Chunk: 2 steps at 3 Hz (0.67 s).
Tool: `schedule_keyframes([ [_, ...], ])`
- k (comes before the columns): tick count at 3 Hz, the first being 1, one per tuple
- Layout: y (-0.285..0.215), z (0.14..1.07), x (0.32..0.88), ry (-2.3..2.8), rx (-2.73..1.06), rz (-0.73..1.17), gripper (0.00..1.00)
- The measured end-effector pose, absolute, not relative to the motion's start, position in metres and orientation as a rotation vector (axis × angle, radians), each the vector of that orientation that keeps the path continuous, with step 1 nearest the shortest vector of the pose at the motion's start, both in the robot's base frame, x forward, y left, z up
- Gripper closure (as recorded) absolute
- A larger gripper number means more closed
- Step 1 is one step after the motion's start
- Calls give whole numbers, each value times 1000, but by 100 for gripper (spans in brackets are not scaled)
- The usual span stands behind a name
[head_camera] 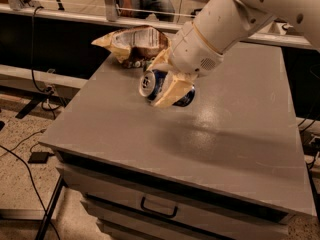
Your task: Place pepsi can upright
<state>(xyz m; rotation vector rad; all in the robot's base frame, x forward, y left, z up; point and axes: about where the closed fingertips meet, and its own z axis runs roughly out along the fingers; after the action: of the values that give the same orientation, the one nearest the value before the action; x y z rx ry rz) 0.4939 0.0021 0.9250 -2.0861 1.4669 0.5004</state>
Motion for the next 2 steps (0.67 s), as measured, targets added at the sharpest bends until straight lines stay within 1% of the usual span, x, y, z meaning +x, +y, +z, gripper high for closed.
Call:
schedule_keyframes([
  [2, -6, 952, 493, 1358, -1986, 598, 100],
])
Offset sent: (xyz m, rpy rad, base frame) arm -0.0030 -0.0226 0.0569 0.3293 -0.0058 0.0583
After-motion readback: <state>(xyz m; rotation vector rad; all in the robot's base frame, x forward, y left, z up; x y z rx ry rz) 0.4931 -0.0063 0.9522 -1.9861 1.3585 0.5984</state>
